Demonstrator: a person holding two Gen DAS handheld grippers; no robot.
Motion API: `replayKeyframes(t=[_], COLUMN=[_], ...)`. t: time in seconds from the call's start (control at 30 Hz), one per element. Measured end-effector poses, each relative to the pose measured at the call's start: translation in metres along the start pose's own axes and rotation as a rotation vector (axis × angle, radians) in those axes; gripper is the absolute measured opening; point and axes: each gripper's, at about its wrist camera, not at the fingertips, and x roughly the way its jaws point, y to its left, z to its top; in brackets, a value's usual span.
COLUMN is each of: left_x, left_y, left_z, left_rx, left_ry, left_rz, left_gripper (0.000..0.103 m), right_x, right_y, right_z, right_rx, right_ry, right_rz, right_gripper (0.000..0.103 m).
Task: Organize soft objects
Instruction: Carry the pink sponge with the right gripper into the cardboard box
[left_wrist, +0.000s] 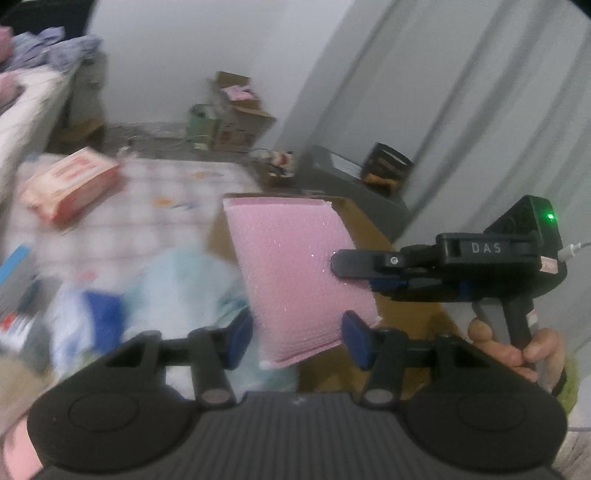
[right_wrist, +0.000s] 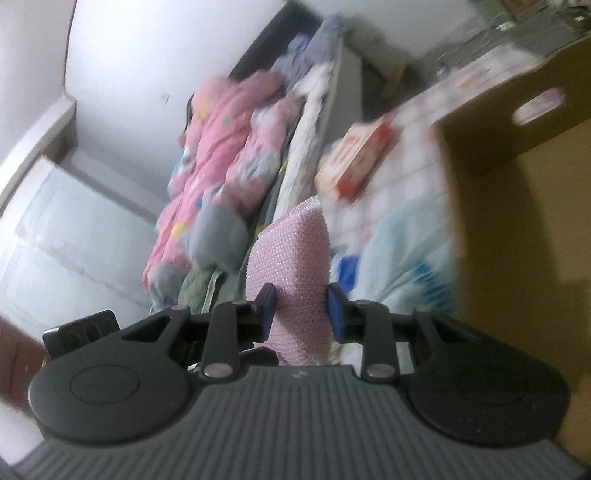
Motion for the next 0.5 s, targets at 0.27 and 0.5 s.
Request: replayKeyframes(t=[0.27, 0.5], left_x=[0.039, 0.03], left_y=[-0.009, 0.016], left_z=[0.02, 0.017], left_rx=[0.007, -0.003], left_ry=[0.002, -0.012], left_rz=[0.001, 0.105], left_gripper=[0.057, 0.059], right_x=[-0.031, 0.018], right_y=[-0.07, -0.141], right_z=[0.047, 0.095], right_rx=[0.067, 0.105], right_ry=[-0.067, 0.047], right_rz=[-0.128, -0.301], right_gripper=[0.029, 0.029])
